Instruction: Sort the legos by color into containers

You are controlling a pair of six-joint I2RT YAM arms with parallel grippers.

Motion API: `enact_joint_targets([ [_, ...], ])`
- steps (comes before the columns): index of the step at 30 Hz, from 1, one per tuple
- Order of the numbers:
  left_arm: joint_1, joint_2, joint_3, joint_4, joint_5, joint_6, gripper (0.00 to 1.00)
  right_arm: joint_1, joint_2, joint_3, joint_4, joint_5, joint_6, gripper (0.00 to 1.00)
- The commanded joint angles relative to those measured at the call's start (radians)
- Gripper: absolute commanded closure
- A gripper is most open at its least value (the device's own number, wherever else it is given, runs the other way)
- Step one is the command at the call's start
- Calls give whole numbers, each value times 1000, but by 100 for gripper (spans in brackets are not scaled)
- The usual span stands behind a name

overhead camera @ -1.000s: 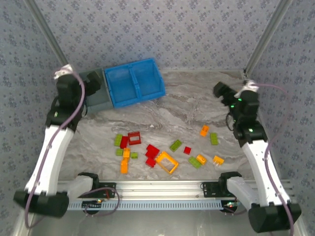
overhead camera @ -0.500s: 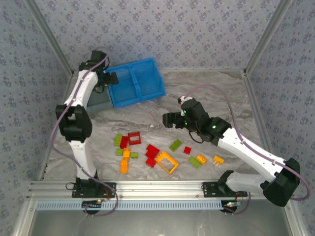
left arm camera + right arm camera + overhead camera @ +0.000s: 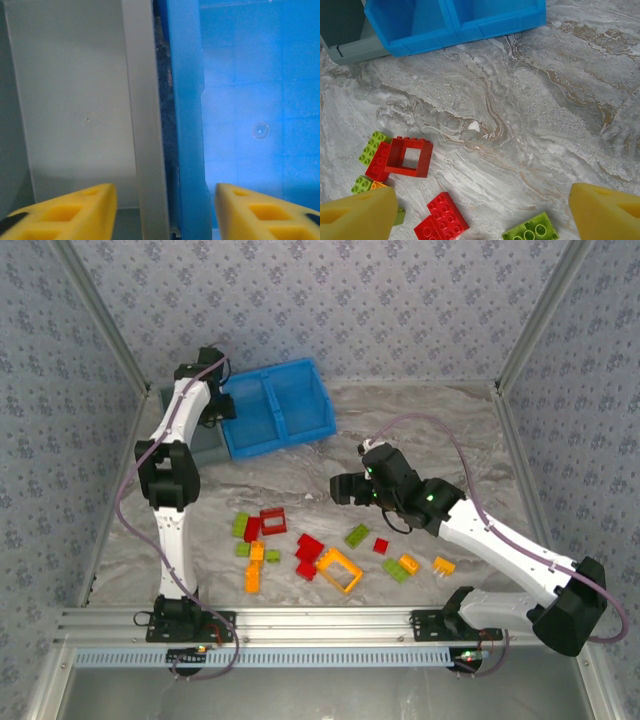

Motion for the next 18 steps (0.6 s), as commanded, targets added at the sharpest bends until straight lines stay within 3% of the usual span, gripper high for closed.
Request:
enact_joint_targets([
  [1,-26,-35,-38,-2,-19,32,58,8,11,38,-20,18,19,11],
  [6,-91,-120,-142,64,-6,17,92,8,4,44,-43,51,28,13],
  [8,-129,-146,-169,82,7,4,100,9,-6,46,-56,64,30,13],
  [18,-322,-175,-129,62,1,-176,100,9,-94,38,-149,118,32,14],
])
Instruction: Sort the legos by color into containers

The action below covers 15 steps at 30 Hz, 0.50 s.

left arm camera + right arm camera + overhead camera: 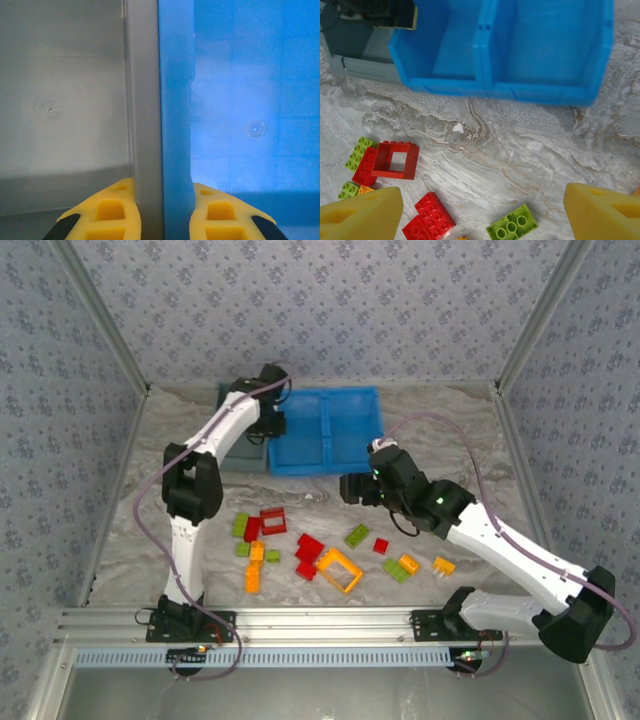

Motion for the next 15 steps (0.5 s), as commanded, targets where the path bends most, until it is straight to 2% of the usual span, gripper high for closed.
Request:
enact_joint_targets([
  [1,-30,-75,49,16,11,-96,100,6,-44,23,-69,45,22,14],
  [10,-128,-31,68,54,30,-244,100,-6,-74,15,-95,58,27,13],
  [15,-165,-8,80,77,51,-262,100,-8,-79,12,-106,60,30,13],
])
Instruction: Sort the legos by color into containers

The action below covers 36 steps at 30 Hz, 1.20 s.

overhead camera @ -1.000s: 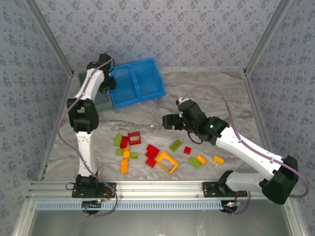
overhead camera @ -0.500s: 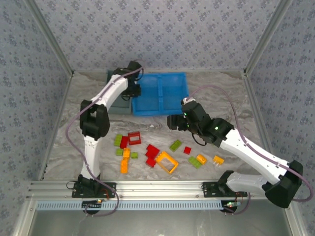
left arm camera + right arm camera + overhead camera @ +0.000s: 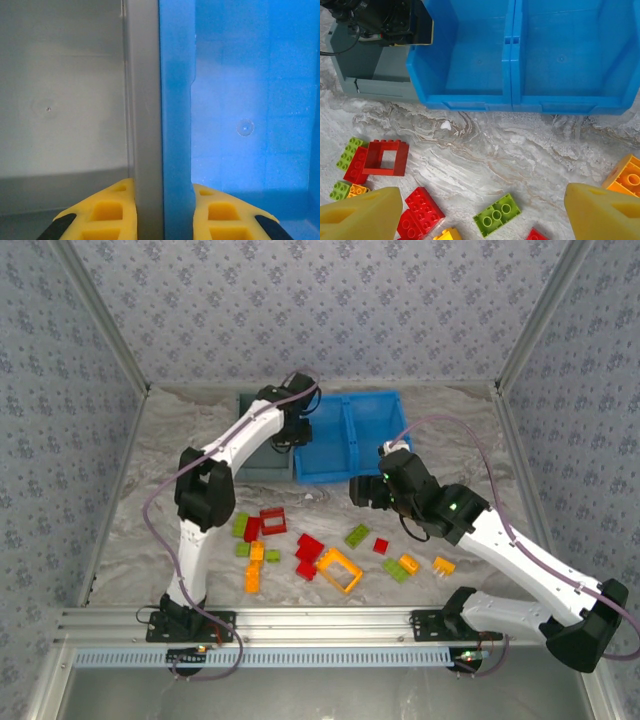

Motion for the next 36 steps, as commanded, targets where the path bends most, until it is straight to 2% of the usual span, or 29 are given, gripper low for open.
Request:
enact_joint_targets([
  [1,-30,-5,77,78,54,-62,100,-7,-20,12,-34,23,15,13],
  [14,-45,-24,10,130,104,-80,97,-21,-23,1,-32,9,23,12],
  [18,-44,-27,16,127,109,-66,93,-22,-23,1,-37,8,25,11],
  [22,-45,-42,9,112,96,-50,70,-23,-23,3,-47,14,28,10],
  [27,-44,-82,-24,111,68,-35,47,-29,-25,4,-63,23,41,10],
  [36,-35,-182,-112,127,19,-34,25,-63,-28,-3,-106,37,68,9],
])
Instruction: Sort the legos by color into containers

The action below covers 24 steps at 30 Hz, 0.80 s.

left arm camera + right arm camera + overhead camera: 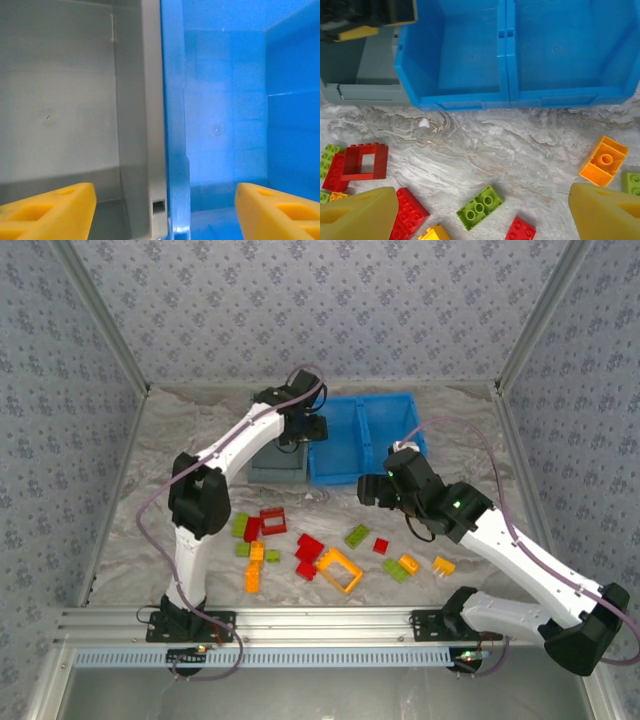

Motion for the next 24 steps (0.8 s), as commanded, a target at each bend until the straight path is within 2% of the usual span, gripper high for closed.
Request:
enact_joint_targets([
  [1,8,-95,-72,34,-30,-3,24,-11,-21,-4,-36,18,36,9],
  [6,56,-208,-247,143,-21,-21,25,-14,-23,-17,-28,9,49,9],
  [14,136,-259,-445,264,44,-19,53,-58,33,-24,32,-23,41,9],
  [19,146,-227,-471,280,47,-5,67,-184,176,18,121,-126,-47,11],
  [24,148,-225,-489,289,43,12,70,-242,385,166,154,-167,-119,14],
])
